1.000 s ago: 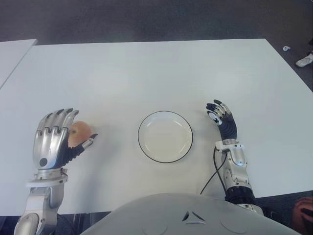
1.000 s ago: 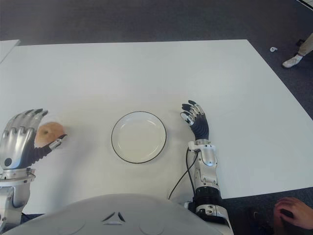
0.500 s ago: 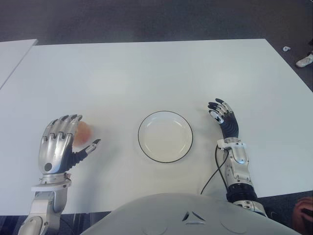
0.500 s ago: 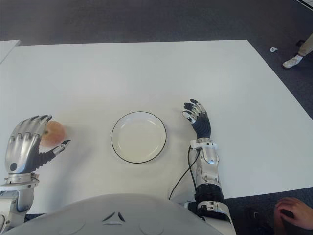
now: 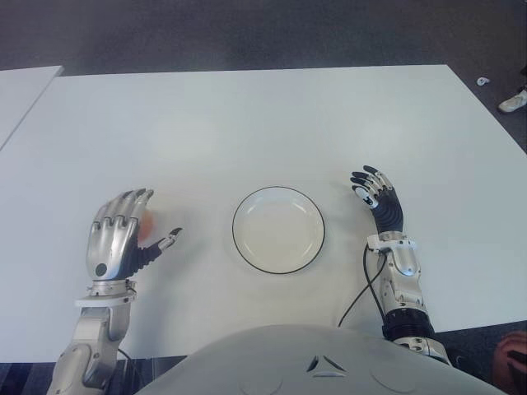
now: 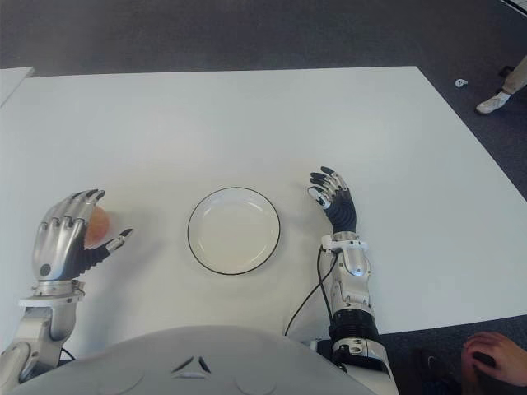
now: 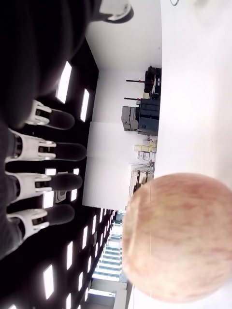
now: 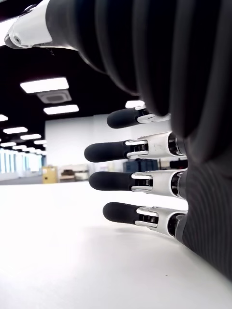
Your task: Put the apples into the plate.
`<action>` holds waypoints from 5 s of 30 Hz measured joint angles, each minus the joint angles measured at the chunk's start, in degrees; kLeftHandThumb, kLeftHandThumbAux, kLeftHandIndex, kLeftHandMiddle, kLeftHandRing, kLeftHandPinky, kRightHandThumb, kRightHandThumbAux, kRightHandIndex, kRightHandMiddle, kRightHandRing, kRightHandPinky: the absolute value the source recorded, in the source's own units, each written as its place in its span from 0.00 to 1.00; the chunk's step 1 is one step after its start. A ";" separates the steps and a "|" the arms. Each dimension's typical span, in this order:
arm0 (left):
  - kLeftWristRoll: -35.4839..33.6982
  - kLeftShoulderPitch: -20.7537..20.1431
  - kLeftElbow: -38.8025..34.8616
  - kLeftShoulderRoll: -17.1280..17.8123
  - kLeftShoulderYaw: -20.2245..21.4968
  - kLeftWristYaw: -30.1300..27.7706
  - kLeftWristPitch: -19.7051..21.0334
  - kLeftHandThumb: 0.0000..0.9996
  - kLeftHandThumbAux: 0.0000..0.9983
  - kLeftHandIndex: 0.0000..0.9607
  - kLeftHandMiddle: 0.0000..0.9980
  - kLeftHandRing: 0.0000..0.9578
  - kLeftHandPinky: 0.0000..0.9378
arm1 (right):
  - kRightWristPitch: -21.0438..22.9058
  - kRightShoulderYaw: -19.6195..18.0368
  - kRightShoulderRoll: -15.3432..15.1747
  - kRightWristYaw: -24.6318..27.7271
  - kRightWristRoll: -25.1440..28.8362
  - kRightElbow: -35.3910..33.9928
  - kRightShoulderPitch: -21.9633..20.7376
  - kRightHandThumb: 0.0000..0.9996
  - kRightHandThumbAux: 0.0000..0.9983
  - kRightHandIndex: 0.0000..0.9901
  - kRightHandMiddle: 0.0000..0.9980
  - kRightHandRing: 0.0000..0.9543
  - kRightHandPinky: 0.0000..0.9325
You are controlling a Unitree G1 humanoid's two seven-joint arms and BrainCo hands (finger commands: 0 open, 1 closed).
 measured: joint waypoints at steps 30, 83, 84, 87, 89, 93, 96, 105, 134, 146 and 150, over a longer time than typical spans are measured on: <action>-0.90 -10.45 15.27 1.81 -6.57 6.81 1.00 0.29 0.36 0.17 0.17 0.17 0.18 | 0.51 -1.46 -1.08 3.29 2.37 -1.73 1.46 0.49 0.62 0.19 0.32 0.31 0.31; -3.56 -17.29 26.43 4.83 -10.53 14.36 6.13 0.28 0.36 0.25 0.20 0.19 0.24 | 0.35 -3.53 -3.90 5.78 3.75 -1.20 2.40 0.48 0.65 0.17 0.33 0.32 0.32; -3.60 -17.25 26.35 4.86 -10.54 14.36 6.35 0.28 0.36 0.25 0.20 0.20 0.24 | 0.35 -3.55 -3.91 5.72 3.75 -1.18 2.39 0.48 0.65 0.17 0.33 0.32 0.31; -3.71 -17.15 26.25 5.02 -10.54 14.36 6.84 0.29 0.37 0.25 0.21 0.20 0.23 | 0.36 -3.66 -3.97 5.60 3.75 -1.10 2.36 0.48 0.65 0.17 0.32 0.31 0.31; -3.73 -17.10 26.27 5.21 -10.54 14.35 7.11 0.29 0.37 0.25 0.21 0.20 0.23 | 0.37 -3.74 -4.08 5.59 3.76 -1.06 2.35 0.48 0.65 0.17 0.32 0.31 0.31; -3.74 -16.98 26.35 5.58 -10.54 14.33 8.08 0.30 0.37 0.24 0.21 0.20 0.23 | 0.41 -3.83 -4.29 5.61 3.78 -1.07 2.39 0.47 0.65 0.17 0.32 0.31 0.30; -3.72 -16.98 26.63 5.94 -10.54 14.21 8.93 0.30 0.37 0.25 0.21 0.21 0.24 | 0.55 -3.84 -4.34 5.66 3.84 -1.16 2.49 0.47 0.66 0.16 0.32 0.30 0.29; -3.71 -16.96 27.85 8.07 -10.67 13.38 11.11 0.30 0.37 0.25 0.22 0.22 0.25 | 0.60 -3.88 -4.45 6.00 4.08 -1.27 2.52 0.48 0.66 0.17 0.32 0.30 0.31; -7.54 -25.01 41.95 11.60 -12.91 13.93 10.41 0.29 0.36 0.27 0.25 0.24 0.29 | -1.03 -5.68 -5.42 8.40 6.25 -0.48 2.59 0.44 0.67 0.20 0.35 0.33 0.34; -9.49 -30.04 50.60 12.17 -15.19 17.25 6.96 0.31 0.36 0.28 0.28 0.27 0.32 | -0.34 -6.44 -5.56 8.40 6.65 -2.07 4.15 0.41 0.64 0.22 0.33 0.31 0.34; -10.14 -30.90 51.95 12.14 -15.91 17.73 6.35 0.31 0.37 0.28 0.28 0.28 0.33 | -0.21 -6.60 -5.34 8.41 6.85 -2.70 4.71 0.40 0.63 0.22 0.32 0.31 0.32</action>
